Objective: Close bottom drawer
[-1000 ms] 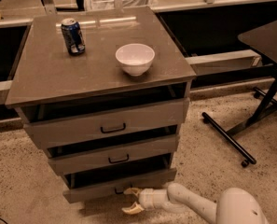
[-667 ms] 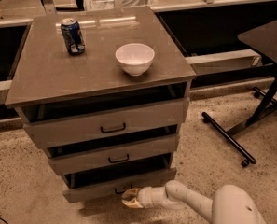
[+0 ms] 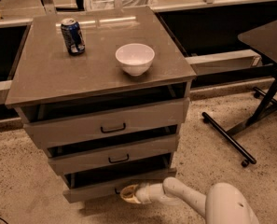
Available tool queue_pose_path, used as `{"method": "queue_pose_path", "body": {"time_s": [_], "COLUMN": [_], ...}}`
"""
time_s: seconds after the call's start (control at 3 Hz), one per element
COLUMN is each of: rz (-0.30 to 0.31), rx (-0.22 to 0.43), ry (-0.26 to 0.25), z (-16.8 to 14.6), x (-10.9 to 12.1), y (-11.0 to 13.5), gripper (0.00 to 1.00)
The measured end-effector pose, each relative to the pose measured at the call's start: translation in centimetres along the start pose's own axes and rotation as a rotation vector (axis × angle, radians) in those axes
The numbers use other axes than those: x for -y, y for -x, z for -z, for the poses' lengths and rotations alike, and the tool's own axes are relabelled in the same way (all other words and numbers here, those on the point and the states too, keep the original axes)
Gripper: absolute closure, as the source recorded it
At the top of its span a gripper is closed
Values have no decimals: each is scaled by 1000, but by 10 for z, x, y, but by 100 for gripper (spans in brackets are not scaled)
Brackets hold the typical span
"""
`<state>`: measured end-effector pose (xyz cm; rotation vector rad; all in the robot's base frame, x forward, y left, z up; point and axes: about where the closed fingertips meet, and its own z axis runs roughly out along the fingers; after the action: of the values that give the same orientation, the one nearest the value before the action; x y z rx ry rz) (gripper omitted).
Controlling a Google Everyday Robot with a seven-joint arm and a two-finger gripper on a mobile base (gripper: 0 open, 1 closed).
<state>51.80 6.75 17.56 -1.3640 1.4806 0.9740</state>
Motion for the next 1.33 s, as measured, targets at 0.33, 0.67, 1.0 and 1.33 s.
{"method": "queue_pose_path", "body": {"time_s": [0.33, 0.67, 1.0, 1.33], "rz": [-1, -5, -17, -28], "rx": [6, 19, 36, 46], "ry": [-10, -23, -43, -54], "z": [-8, -12, -12, -11], "x": [10, 18, 21, 21], "y": [4, 8, 8, 7], "gripper": [69, 46, 23, 0]}}
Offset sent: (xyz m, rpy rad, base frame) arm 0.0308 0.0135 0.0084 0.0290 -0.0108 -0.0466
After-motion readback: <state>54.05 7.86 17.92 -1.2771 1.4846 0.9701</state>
